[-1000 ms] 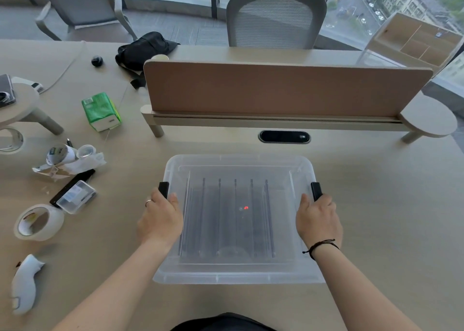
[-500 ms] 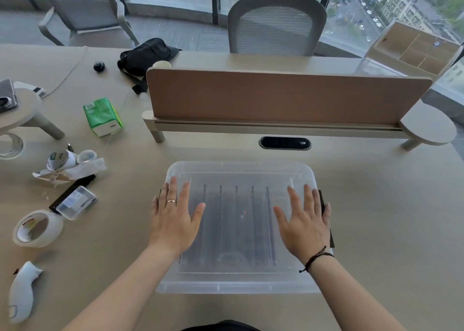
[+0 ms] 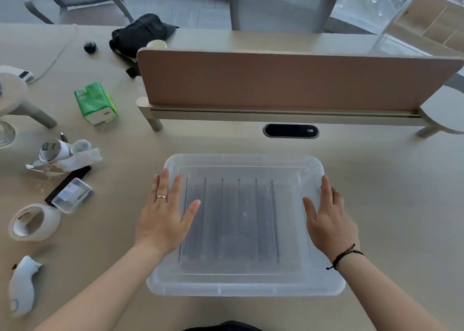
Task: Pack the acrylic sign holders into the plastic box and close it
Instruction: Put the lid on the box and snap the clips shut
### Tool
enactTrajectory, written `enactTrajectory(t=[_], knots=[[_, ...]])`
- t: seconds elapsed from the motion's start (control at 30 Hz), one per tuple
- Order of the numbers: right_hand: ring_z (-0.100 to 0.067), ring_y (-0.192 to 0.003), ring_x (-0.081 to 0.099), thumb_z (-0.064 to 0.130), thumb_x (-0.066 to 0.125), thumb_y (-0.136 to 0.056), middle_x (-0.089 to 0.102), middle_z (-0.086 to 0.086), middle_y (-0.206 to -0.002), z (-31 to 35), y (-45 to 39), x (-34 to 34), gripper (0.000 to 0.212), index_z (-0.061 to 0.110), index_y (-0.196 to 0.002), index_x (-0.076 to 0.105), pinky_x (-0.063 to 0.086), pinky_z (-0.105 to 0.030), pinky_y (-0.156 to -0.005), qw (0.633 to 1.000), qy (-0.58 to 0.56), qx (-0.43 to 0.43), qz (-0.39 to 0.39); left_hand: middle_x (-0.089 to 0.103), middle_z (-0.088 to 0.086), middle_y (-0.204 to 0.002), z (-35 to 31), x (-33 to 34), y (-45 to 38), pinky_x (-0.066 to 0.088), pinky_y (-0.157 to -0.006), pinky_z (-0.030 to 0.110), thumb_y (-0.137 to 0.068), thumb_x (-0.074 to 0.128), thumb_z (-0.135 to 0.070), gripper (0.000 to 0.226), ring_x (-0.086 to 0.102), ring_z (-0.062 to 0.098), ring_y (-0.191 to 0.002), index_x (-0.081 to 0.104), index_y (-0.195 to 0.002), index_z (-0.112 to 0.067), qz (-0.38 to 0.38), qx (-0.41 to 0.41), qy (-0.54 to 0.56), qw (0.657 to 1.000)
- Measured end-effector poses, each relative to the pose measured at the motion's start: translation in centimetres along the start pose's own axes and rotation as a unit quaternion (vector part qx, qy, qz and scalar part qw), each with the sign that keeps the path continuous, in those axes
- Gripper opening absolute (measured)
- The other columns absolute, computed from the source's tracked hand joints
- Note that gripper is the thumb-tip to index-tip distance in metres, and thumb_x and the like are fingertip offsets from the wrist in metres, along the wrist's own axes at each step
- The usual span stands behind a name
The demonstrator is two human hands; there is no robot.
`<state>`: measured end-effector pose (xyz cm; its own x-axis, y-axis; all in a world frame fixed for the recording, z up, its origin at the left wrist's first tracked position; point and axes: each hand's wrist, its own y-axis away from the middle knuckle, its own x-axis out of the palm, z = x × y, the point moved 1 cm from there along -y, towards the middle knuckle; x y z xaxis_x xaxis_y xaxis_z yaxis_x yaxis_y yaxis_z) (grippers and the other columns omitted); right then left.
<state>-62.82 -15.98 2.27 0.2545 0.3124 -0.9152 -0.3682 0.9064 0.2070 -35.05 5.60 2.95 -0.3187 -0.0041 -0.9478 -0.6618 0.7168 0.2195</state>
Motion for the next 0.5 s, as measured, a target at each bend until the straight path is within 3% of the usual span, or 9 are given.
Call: enactTrajectory(t=[0.1,0.17,0.37,0.5], knots=[[-0.032,-0.065,0.056,0.054,0.029,-0.097,0.045,-0.005,-0.131,0.31,0.14,0.46,0.064,0.032,-0.152,0.005,0.043,-0.032,-0.052,0.998,0.048,0.016,-0.024,-0.018,0.000,-0.165,-0.30,0.10,-0.08,0.038,-0.110,0.042,-0.092,0.014,-0.070,0.074,-0.015,0.020,-0.152,-0.002,-0.156,-0.038,0.001,-0.002,-0.041,0.999],[-0.031,-0.057,0.052,0.054,0.030,-0.097,0.047,-0.006,-0.119,0.36,0.25,0.58,0.064,0.031,-0.153,0.007,0.044,-0.031,-0.049,0.997,0.068,0.023,-0.032,-0.016,0.002,-0.165,-0.43,0.23,-0.18,0.042,-0.107,0.043,-0.092,0.013,-0.069,0.072,-0.013,0.022,-0.152,-0.001,-0.156,-0.039,0.003,-0.002,-0.054,0.999],[-0.033,-0.053,0.053,0.054,0.031,-0.096,0.048,-0.008,-0.109,0.80,0.32,0.38,0.066,0.029,-0.153,0.008,0.045,-0.031,-0.046,0.996,0.086,0.026,-0.028,-0.018,0.003,-0.165,-0.48,0.29,-0.22,0.039,-0.111,0.043,-0.093,0.013,-0.067,0.072,-0.015,0.025,-0.152,-0.003,-0.156,-0.038,0.017,-0.007,-0.066,0.998],[-0.031,-0.058,0.054,0.056,0.028,-0.096,0.048,-0.006,-0.114,0.81,0.42,0.16,0.066,0.032,-0.153,0.005,0.044,-0.031,-0.049,0.996,0.076,0.032,-0.022,-0.022,-0.001,-0.164,-0.50,0.07,-0.26,0.035,-0.113,0.042,-0.093,0.013,-0.067,0.071,-0.019,0.023,-0.151,-0.003,-0.156,-0.039,0.022,-0.007,-0.051,0.998]])
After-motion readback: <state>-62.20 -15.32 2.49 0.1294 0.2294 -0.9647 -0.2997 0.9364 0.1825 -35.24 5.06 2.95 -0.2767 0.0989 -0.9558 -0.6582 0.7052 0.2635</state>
